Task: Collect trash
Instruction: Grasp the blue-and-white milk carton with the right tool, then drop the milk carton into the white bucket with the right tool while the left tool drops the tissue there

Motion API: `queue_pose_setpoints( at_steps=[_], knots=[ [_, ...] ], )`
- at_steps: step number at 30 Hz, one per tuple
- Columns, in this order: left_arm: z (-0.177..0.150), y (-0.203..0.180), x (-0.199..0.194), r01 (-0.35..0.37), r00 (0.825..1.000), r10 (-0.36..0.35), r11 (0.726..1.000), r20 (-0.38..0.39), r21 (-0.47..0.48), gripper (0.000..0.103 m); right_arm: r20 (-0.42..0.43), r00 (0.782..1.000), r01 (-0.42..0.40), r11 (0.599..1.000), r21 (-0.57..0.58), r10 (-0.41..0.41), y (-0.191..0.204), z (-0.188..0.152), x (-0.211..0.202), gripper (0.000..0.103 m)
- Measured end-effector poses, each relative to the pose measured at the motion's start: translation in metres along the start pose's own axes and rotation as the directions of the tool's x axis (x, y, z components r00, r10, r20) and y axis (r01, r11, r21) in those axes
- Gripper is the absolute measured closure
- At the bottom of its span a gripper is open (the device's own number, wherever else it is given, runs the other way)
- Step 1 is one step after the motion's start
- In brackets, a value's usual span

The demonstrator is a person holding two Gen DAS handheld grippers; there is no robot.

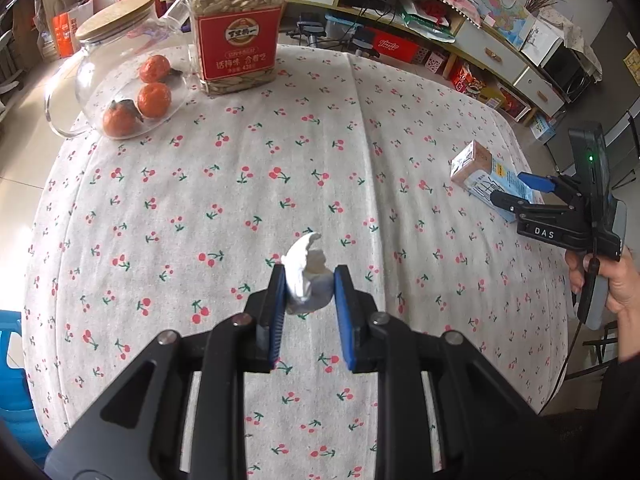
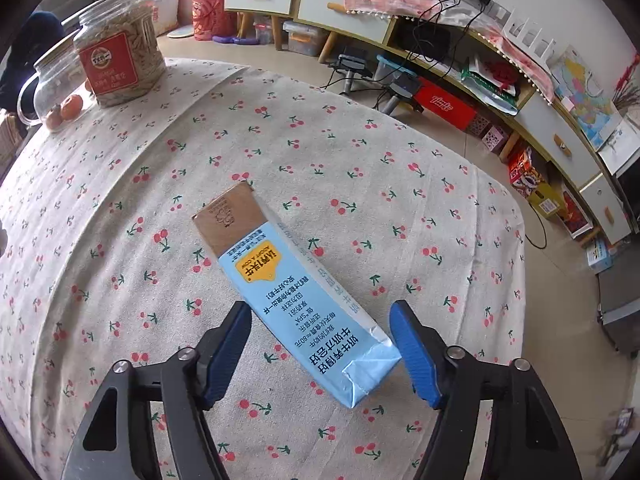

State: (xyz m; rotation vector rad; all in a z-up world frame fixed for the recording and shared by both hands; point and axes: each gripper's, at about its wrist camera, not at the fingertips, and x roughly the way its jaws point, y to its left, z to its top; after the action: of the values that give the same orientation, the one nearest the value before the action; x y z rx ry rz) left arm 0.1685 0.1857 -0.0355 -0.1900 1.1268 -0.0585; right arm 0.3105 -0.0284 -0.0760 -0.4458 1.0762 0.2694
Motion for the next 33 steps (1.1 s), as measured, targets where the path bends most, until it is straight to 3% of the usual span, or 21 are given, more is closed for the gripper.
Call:
queue_pose_setpoints(
  at_steps=[2,5,12,22,25,29,33],
  knots=[
    [-0.002,0.0,-0.002,0.003,1.0,-0.003,1.0,0.002,0.007,0.078,-0.005,1.0,0.005,1.0,-0.004,-0.005,0.005,-0.002,-0.003,0.055],
    [-0.002,-0.002,-0.005,0.005,1.0,-0.005,1.0,0.006,0.015,0.078,-0.01,1.0,0.012,1.0,0.002,-0.012,0.011,-0.011,-0.012,0.062],
    [-0.01,-0.016,-0.014,0.019,0.999,-0.021,0.998,0.027,0.056,0.078,0.0,0.999,-0.034,0.993,0.111,0.035,0.008,-0.045,-0.044,0.065],
    [-0.019,-0.061,-0.025,0.054,0.997,-0.062,0.988,0.052,0.143,0.078,0.066,0.998,-0.026,0.962,0.273,0.008,-0.019,-0.101,-0.11,0.065],
    [-0.022,-0.079,-0.028,0.067,0.995,-0.079,0.983,0.062,0.169,0.078,0.129,0.992,-0.041,0.939,0.34,-0.004,-0.03,-0.124,-0.127,0.065],
    [-0.023,-0.1,-0.03,0.083,0.992,-0.099,0.979,0.076,0.187,0.078,0.136,0.991,-0.079,0.903,0.423,0.023,-0.049,-0.151,-0.139,0.065],
    [-0.025,-0.122,-0.032,0.098,0.989,-0.118,0.974,0.089,0.202,0.078,0.185,0.982,-0.048,0.878,0.476,-0.047,-0.081,-0.167,-0.162,0.065]
  ],
)
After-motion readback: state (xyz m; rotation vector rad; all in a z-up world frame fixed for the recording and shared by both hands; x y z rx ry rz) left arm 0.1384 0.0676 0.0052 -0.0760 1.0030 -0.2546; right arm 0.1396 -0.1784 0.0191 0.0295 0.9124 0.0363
